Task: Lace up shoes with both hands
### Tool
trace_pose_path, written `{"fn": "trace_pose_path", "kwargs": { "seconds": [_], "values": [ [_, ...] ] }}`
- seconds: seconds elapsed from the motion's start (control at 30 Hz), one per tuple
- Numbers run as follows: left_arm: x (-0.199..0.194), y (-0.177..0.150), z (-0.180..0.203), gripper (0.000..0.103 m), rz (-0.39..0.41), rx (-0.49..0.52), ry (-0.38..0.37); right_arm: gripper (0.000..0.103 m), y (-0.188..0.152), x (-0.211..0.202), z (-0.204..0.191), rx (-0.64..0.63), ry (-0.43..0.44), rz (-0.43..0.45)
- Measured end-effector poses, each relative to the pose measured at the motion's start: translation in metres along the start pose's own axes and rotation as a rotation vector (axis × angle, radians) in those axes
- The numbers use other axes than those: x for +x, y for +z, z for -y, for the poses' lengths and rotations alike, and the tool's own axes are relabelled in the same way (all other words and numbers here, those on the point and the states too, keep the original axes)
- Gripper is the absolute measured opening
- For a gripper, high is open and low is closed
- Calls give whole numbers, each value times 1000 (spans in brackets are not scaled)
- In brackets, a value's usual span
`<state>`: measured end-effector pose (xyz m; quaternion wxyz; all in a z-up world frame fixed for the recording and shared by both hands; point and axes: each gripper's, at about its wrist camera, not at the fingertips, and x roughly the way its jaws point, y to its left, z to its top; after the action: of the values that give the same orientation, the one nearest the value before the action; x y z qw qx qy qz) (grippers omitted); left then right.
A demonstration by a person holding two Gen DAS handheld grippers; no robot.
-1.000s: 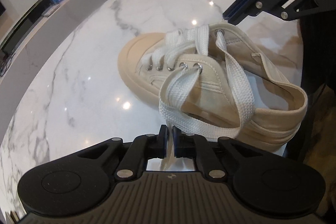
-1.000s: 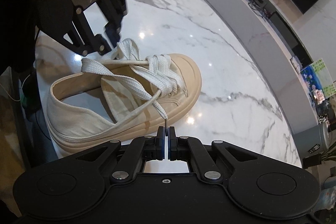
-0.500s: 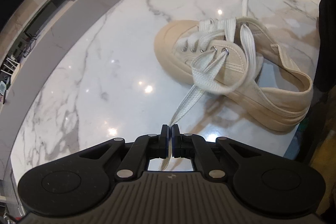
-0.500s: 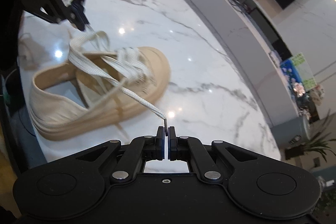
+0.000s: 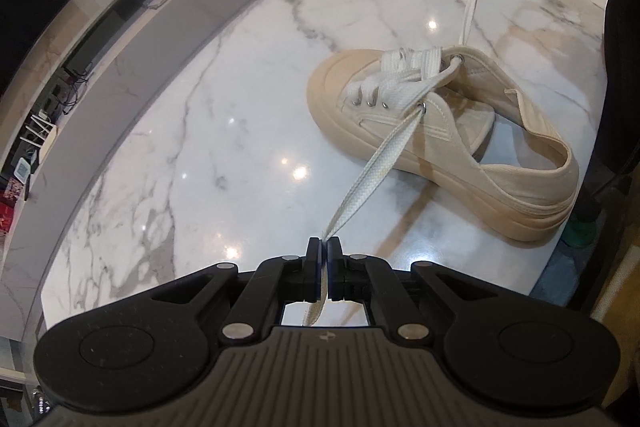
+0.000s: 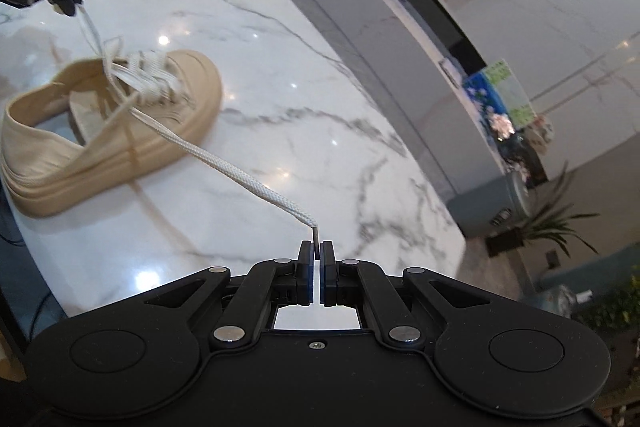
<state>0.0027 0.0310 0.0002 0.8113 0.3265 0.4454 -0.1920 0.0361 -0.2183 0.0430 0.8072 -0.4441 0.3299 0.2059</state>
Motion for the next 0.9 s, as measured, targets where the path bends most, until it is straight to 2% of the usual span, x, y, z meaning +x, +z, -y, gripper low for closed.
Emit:
{"fn": "trace_pose_path", "kwargs": {
  "seconds": [0.23, 0.57, 0.73, 0.9],
  "values": [
    [-16, 3, 3, 2, 15, 15, 32, 1, -11, -14, 10, 25, -59, -11],
    [-34, 8, 11, 2, 40, 21, 67, 1, -18, -45, 12, 56, -104, 19],
    [-40, 8, 14, 2, 48, 8, 82, 1, -16, -48, 7, 59, -95, 33],
    [-48, 8, 16, 5, 81, -45, 88, 1, -10, -38, -7, 64, -45, 49]
  ]
}}
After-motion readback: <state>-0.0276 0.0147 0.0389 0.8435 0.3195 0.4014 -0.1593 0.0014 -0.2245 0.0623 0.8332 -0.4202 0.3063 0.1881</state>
